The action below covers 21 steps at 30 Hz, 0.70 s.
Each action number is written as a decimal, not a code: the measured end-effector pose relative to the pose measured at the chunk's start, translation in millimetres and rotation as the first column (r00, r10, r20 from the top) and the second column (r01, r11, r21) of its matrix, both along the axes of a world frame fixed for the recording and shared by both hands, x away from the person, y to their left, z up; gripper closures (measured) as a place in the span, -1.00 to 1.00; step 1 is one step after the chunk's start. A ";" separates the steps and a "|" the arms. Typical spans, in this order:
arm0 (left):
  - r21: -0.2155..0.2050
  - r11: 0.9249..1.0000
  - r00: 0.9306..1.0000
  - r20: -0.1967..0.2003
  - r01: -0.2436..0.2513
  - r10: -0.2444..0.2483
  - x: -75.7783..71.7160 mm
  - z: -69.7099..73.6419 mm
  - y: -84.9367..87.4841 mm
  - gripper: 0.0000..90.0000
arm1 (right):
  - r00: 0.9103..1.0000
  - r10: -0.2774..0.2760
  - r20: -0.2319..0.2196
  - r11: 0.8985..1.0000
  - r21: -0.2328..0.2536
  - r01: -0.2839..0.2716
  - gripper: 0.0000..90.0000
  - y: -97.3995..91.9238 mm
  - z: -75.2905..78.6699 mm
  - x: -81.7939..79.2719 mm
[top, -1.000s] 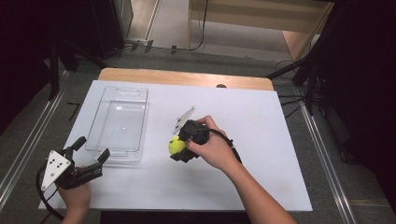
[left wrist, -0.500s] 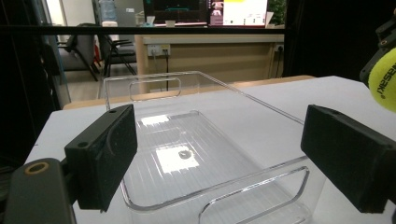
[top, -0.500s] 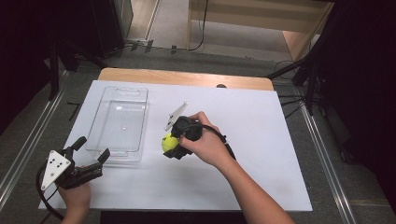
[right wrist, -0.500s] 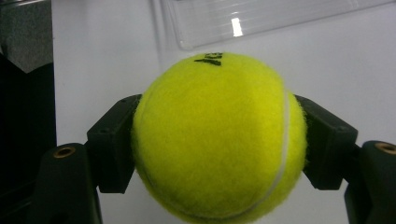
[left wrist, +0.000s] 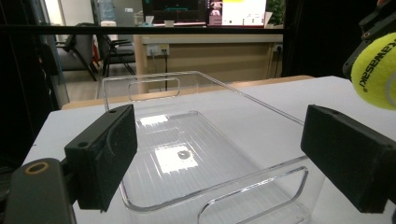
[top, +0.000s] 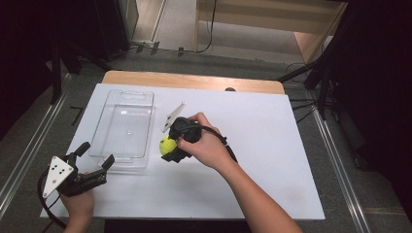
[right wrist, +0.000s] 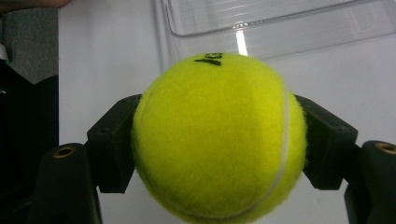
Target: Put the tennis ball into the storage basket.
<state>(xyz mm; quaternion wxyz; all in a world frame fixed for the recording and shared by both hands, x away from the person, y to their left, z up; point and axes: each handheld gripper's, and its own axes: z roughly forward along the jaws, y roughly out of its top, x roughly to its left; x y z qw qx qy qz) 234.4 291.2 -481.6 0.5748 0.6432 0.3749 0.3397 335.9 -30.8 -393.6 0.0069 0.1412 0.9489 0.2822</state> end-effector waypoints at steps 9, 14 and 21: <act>-0.003 1.000 1.000 0.001 0.002 -0.002 0.2 -0.1 0.0 -0.75 | 1.000 0.013 -0.002 1.000 0.004 -0.013 -0.47 12.8 4.5 4.4; -0.006 1.000 1.000 0.001 0.002 -0.002 0.3 0.0 -0.2 -0.75 | 1.000 0.024 0.005 1.000 0.004 -0.024 -0.47 20.1 6.4 7.2; -0.009 1.000 1.000 0.001 0.003 -0.003 0.4 -0.1 -0.4 -0.75 | 1.000 0.031 0.004 1.000 0.007 -0.031 -0.47 30.9 8.3 10.9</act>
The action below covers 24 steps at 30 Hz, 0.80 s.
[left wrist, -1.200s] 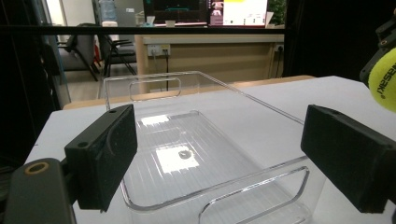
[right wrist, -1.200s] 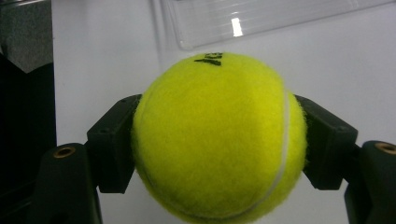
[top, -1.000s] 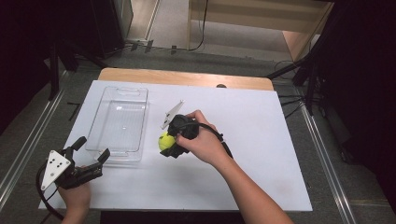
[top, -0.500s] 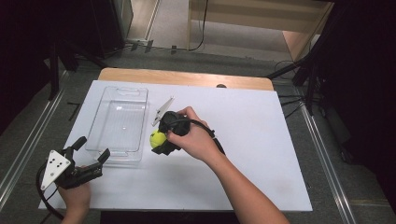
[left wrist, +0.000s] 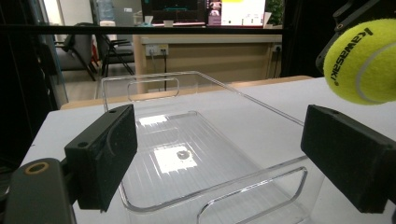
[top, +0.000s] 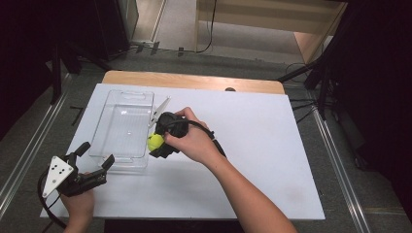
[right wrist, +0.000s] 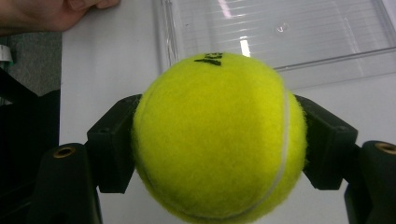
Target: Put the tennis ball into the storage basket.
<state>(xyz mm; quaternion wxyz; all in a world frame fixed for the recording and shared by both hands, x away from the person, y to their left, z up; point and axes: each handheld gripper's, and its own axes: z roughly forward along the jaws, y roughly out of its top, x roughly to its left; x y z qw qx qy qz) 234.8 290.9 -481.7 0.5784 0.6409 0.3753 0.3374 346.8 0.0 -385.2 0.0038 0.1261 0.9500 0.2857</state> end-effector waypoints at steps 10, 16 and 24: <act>-0.003 1.000 1.000 0.000 0.001 -0.001 0.2 0.0 0.4 -0.75 | 1.000 0.009 -0.001 1.000 -0.001 -0.009 -0.47 12.0 2.0 4.8; 0.000 1.000 1.000 -0.001 0.000 0.000 0.2 0.0 0.7 -0.75 | 1.000 0.022 -0.001 1.000 0.001 -0.022 -0.47 18.5 3.1 8.0; -0.001 1.000 1.000 -0.001 0.000 0.000 0.3 0.0 0.9 -0.75 | 0.999 0.035 0.008 0.999 -0.001 -0.035 -0.47 27.4 4.1 11.4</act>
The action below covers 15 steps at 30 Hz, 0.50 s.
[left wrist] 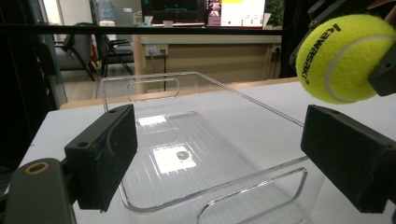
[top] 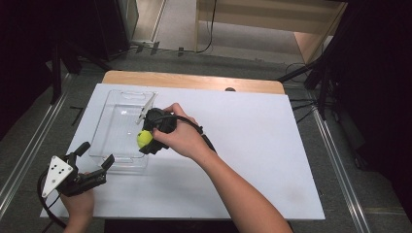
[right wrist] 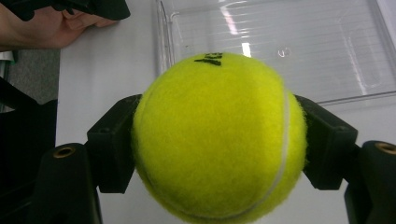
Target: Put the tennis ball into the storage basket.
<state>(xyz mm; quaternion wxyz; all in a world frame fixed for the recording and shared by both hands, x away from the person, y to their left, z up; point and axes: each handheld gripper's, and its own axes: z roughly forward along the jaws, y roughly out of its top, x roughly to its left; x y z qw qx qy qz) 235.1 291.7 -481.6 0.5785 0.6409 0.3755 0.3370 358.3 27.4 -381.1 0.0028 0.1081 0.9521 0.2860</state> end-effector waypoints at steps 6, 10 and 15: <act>-0.002 1.000 1.000 0.000 0.002 -0.002 0.0 0.0 0.0 -0.75 | 1.000 0.003 -0.007 1.000 -0.003 -0.003 -0.47 6.5 0.6 2.4; 0.000 1.000 1.000 0.001 0.001 -0.001 0.1 0.1 0.1 -0.75 | 1.000 0.006 -0.007 1.000 -0.007 -0.006 -0.47 12.1 0.6 3.8; -0.003 1.000 1.000 0.001 0.002 -0.002 0.0 0.1 0.1 -0.75 | 1.000 0.019 -0.006 1.000 -0.006 -0.019 -0.47 18.5 0.1 5.5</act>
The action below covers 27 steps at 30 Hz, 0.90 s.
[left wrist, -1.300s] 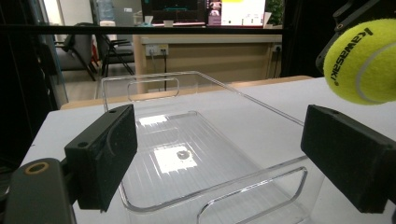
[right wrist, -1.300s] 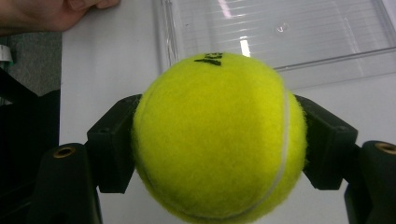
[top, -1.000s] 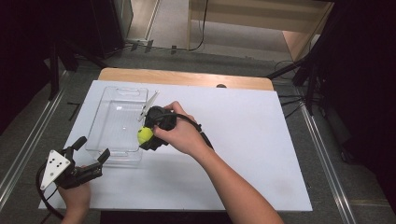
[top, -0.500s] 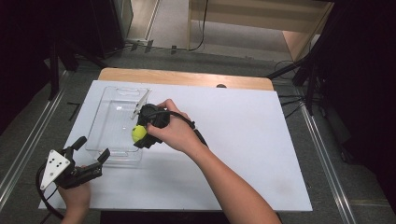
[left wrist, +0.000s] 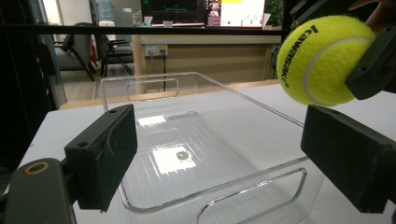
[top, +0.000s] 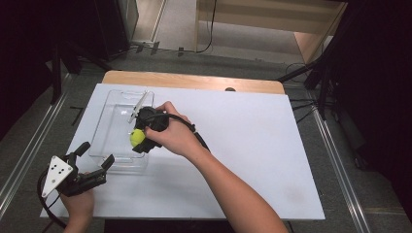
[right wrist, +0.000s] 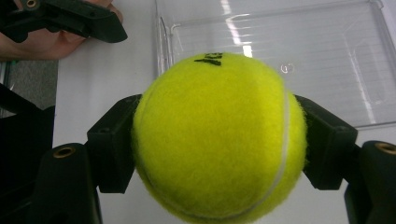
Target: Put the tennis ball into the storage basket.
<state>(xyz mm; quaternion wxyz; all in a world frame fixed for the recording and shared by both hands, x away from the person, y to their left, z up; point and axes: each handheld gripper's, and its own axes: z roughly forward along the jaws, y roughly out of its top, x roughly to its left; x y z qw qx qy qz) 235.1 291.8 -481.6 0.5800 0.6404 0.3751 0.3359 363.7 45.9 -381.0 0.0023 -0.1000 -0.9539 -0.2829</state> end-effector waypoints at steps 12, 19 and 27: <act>0.000 1.000 1.000 -0.002 0.001 -0.001 -0.1 0.2 0.2 -0.75 | 1.000 0.000 -0.002 1.000 -0.007 0.000 -0.47 10.8 -3.2 5.4; -0.002 1.000 1.000 0.000 0.002 -0.002 0.1 0.1 0.4 -0.75 | 1.000 -0.004 -0.004 1.000 -0.009 0.004 -0.47 15.7 -7.5 9.7; 0.002 1.000 1.000 -0.002 0.002 -0.002 0.0 0.2 0.7 -0.75 | 1.000 -0.012 0.003 1.000 -0.020 0.012 -0.47 21.2 -12.2 17.0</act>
